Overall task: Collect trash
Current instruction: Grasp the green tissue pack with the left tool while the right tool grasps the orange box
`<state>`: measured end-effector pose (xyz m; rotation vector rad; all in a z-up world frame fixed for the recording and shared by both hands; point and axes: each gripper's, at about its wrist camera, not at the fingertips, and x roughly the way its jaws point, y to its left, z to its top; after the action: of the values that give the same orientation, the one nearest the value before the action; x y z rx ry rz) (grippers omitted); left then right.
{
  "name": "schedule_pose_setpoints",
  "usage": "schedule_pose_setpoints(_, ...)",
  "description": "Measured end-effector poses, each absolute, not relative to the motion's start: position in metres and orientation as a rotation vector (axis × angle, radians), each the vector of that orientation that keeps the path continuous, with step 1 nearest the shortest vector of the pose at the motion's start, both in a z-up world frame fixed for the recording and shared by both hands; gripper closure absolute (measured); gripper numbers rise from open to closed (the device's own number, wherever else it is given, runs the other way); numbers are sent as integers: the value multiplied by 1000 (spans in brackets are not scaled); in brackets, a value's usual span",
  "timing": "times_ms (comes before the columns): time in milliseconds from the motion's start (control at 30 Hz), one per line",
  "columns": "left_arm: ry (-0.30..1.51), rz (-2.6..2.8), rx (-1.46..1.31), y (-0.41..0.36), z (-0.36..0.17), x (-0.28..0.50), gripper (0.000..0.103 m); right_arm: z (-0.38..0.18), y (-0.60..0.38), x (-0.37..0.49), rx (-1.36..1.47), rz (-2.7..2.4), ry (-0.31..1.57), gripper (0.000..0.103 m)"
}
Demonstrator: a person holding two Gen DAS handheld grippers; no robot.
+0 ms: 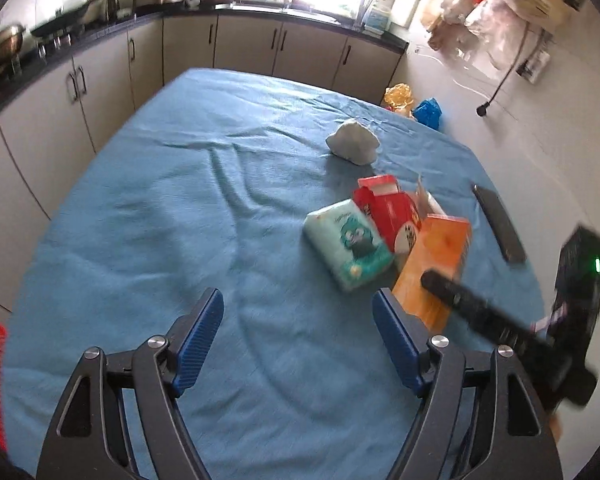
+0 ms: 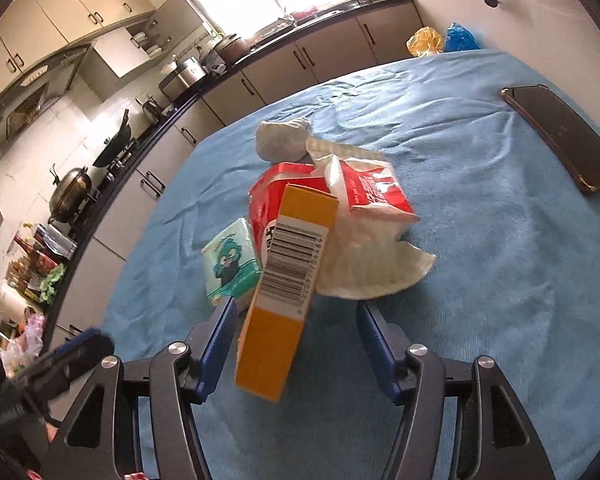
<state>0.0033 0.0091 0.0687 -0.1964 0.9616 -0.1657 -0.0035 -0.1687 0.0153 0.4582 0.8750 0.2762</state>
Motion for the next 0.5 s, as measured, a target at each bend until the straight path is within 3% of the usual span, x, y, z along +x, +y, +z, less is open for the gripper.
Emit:
schedule_pose_setpoints(67,982,-171,-225,6,61,19,27,12,-170,0,471,321,873,72)
schedule_pose_setpoints(500,1059,-192,-250,-41,24,81,27,19,-195,-24,510,225,775,78)
